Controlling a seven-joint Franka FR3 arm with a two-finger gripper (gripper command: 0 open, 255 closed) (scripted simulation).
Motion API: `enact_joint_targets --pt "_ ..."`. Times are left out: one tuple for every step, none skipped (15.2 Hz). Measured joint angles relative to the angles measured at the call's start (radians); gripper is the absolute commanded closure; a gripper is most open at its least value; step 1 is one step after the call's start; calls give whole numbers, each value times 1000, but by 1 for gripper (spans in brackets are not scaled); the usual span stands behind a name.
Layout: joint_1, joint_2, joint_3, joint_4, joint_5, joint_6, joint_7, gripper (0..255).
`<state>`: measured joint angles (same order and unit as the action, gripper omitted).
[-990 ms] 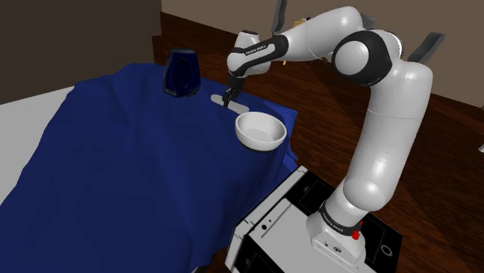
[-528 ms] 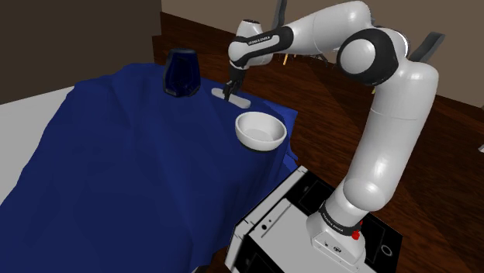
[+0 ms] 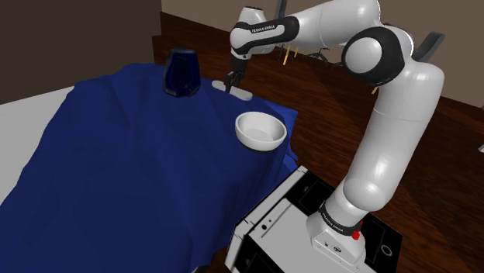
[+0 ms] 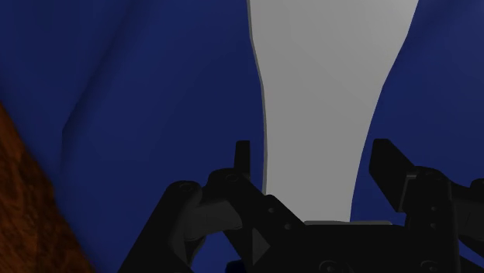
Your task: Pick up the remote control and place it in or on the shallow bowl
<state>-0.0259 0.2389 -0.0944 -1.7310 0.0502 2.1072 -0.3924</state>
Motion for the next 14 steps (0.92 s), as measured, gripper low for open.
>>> enact_joint_targets --pt "0 -3 0 10 -1 -13 1 255" --pt "0 -7 0 18 -1 -26 1 255" --pt "-1 -11 -1 26 -1 -36 0 255" --pt "-1 -14 -1 36 -2 -50 1 255" --pt "-1 -13 -1 50 -2 -62 1 255" --pt "-1 -16 -1 55 -3 -70 1 255" --pt "1 -36 -1 32 -5 -68 5 255" --pt "4 -69 -1 -11 -9 -58 8 255" --pt "5 -105 -1 -56 -12 -49 9 255" --pt "7 -141 0 -101 -16 -39 13 255" --pt "11 -177 1 -145 -21 -31 18 255" --pt "12 -219 2 -194 -26 -24 23 255" --pt "15 -260 5 -242 -31 -17 30 255" --pt "16 -297 6 -285 -35 -10 33 255"
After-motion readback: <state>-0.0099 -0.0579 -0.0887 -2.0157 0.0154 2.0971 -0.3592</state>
